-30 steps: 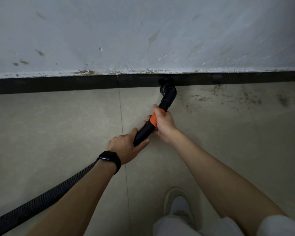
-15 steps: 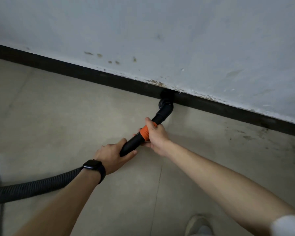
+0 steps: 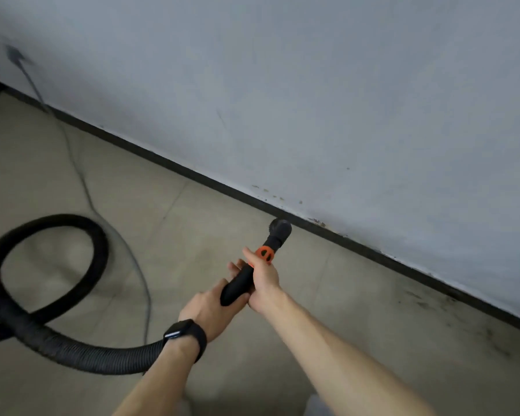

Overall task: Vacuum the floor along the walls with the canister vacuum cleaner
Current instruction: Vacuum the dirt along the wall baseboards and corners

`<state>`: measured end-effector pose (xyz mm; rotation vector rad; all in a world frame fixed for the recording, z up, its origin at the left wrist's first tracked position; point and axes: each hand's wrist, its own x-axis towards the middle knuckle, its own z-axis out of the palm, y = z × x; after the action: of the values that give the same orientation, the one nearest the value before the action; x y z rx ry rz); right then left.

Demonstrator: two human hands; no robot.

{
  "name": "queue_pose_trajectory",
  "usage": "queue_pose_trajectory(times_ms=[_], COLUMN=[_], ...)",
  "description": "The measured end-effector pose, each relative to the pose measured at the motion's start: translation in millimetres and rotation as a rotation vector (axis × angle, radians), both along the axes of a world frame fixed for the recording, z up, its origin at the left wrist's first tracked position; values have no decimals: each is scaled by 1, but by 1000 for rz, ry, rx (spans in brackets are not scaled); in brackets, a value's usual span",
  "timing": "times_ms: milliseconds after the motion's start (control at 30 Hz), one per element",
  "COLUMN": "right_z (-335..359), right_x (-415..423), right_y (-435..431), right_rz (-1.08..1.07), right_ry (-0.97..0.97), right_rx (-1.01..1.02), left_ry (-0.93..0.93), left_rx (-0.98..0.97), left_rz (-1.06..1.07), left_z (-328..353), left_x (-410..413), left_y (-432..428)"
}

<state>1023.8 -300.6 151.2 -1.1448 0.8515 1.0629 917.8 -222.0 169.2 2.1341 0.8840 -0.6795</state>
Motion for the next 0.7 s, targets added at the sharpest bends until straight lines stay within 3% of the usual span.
queue_pose_trajectory(times_ms=[133, 367, 533, 700], right_z=[141, 401, 548, 650], right_x=[-21, -29, -44, -79], right_y=[4, -11, -11, 13], right_rz=[-39, 317, 610, 829], right_ry=[-88, -414, -746, -990], right_rx=[-29, 111, 248, 372], left_ry=[-16, 75, -50, -225], left_rx=[-83, -129, -48, -25], left_rz=[60, -23, 108, 263], left_z=[133, 353, 484, 576], left_x=[-25, -54, -59, -110], left_y=[-5, -23, -41, -36])
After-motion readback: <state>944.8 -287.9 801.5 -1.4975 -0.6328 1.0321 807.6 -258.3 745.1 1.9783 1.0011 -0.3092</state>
